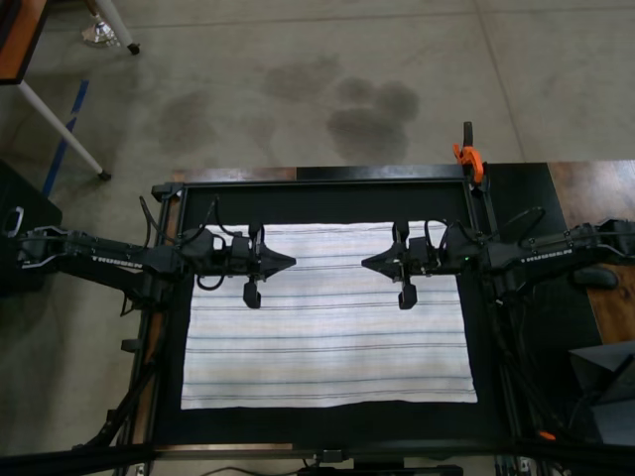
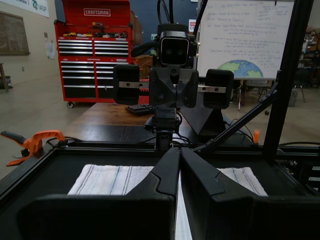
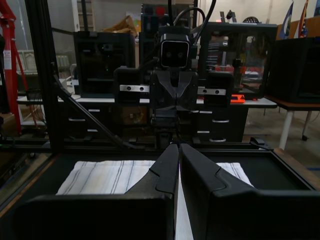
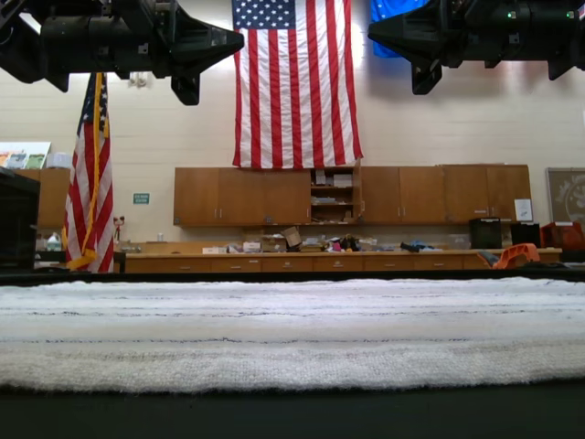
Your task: Fold the towel
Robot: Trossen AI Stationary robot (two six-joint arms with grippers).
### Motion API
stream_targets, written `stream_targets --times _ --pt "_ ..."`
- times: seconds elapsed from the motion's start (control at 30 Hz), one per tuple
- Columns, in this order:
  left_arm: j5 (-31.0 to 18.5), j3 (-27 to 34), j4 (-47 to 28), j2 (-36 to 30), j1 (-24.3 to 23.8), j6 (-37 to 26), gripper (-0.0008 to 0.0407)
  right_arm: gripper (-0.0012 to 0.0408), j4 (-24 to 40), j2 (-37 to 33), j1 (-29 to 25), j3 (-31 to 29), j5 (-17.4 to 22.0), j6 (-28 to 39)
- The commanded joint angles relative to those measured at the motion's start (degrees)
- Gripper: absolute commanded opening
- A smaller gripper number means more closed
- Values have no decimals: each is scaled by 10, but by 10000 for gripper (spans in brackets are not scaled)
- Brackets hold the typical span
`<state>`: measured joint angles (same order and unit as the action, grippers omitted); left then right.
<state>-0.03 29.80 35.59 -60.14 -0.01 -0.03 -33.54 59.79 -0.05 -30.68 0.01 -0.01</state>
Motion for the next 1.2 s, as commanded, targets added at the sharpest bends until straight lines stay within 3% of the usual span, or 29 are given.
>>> stream_targets --times 0.0,0.07,0.2,0.3,0.57,0.7,0.93,1.17 --pt "0 0 0 0 0 0 0 0 -14 0 0 0 0 3" --pt "0 0 0 0 0 0 0 0 -14 0 0 0 0 39" --pt "-3 0 0 0 0 -2 0 0 -7 4 0 0 0 174" --pt "-2 0 -1 0 -2 -50 0 0 3 11 5 0 0 257" --pt "-6 0 -10 -28 -2 -82 0 0 49 54 81 0 -15 285" --pt "-65 0 -9 -59 -2 -113 0 0 30 84 137 0 -15 308" --pt "-134 0 -32 -98 11 -55 0 22 -1 130 229 -1 7 347" --pt "-136 30 -113 -153 56 -14 13 85 90 212 262 -59 22 397"
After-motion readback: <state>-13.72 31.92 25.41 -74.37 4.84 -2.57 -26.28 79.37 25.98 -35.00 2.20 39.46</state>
